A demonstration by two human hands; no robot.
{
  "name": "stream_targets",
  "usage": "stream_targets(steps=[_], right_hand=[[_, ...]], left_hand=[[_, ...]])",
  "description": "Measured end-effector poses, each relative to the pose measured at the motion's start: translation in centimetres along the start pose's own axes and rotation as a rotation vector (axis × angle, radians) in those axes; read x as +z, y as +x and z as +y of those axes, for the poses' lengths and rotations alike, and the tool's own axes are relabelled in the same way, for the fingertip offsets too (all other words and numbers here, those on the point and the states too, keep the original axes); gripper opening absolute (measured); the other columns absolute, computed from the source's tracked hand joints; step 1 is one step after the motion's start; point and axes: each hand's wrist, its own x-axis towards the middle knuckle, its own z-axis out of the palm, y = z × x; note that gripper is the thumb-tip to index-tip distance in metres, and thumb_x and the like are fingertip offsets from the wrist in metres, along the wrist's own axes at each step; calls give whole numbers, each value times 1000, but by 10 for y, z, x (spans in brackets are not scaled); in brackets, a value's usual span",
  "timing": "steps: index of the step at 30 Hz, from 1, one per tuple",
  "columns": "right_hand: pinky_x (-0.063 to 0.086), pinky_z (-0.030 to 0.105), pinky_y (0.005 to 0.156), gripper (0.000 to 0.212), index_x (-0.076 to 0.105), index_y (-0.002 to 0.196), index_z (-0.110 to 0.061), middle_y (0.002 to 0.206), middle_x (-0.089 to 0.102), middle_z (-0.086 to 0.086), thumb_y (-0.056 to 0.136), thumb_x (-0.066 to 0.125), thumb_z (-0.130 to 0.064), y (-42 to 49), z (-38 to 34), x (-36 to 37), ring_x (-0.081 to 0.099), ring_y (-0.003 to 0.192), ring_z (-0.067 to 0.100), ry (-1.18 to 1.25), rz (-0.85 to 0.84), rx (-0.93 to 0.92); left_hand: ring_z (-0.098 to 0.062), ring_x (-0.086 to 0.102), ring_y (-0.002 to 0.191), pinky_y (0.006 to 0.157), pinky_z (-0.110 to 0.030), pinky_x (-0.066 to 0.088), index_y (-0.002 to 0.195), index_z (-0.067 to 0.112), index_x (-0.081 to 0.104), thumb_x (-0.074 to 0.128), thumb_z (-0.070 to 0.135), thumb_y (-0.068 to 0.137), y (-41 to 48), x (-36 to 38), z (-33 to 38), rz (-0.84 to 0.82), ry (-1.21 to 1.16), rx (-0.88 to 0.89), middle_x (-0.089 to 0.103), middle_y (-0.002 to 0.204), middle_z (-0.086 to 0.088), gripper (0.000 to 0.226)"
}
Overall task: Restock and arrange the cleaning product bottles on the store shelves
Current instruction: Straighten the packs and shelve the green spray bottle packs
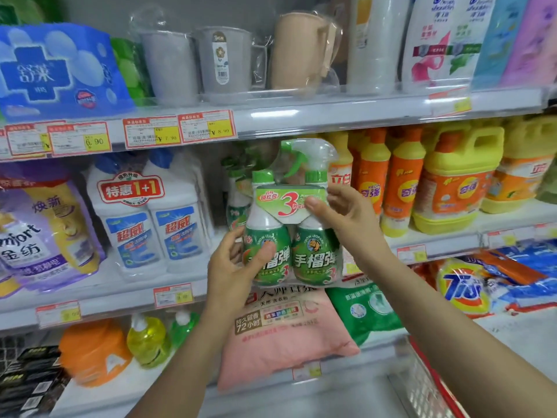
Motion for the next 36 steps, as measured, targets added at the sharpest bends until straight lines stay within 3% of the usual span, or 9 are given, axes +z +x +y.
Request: stream_targets(steps=[4,7,10,12,18,24,29,34,36], right_hand=[[46,3,80,69,33,139,-50,117,50,-40,85,70,-29,-20,5,-40,54,98,-26,31,-434,172],[54,14,76,99,10,145,-56,117,54,-40,74,73,-25,-34,22,-63,65,100,-10,110,-596,294],[56,20,77,78,28,130,-54,87,69,-36,70,70,-26,-40,30,-75,71,92,-1,193,-532,359],[57,27,81,65,42,123,-48,90,73,-26,67,71,-33,-44,31,-80,72,91,5,209,-490,388],[54,46,95,101,28,144,-37,124,64,10,59,83,-45,-52,31,-87,71,102,23,177,-481,388],[58,39,87,90,36,145,-41,129,60,2,67,81,-33,-54,30,-81,70,105,17,171,-498,301],[59,31,83,101,33,147,-46,136,54,-6,66,88,-21,-60,27,-74,68,109,14,134,-464,98],[57,33,87,43,60,127,-25,117,72,-2,86,69,-34,-58,27,-63,69,107,16,257,-455,151],[58,34,83,36,65,120,-16,109,75,4,88,65,-34,-57,28,-59,72,99,21,276,-399,129]], left_hand=[[-23,74,91,91,-50,56,108,22,68,84,57,54,-14,18,-6,45,-58,-202,77,94,-4,66],[-24,75,86,86,-51,57,110,18,67,84,67,51,-17,26,-1,-17,-22,-382,77,95,-7,79],[-27,75,83,79,-49,60,109,13,67,76,63,59,-19,34,10,-199,11,-543,76,95,-11,72],[-24,75,81,74,-43,61,104,14,70,70,64,61,-21,39,15,-277,52,-570,77,90,-10,66],[-24,75,81,68,-40,61,109,14,68,67,69,60,-27,41,14,-242,74,-573,77,90,-10,74],[-24,75,86,79,-49,60,113,19,67,68,66,60,-35,32,13,-188,8,-585,77,96,-8,71],[-21,73,94,82,-40,58,115,17,67,73,45,68,-40,27,12,-167,-151,-505,76,105,-6,55],[-11,74,79,62,-22,55,120,18,63,77,32,63,-42,26,19,-79,-154,-255,77,94,-2,60],[-10,73,88,68,-23,56,127,22,60,80,40,65,-43,27,21,-88,-86,-225,75,106,-2,67]])
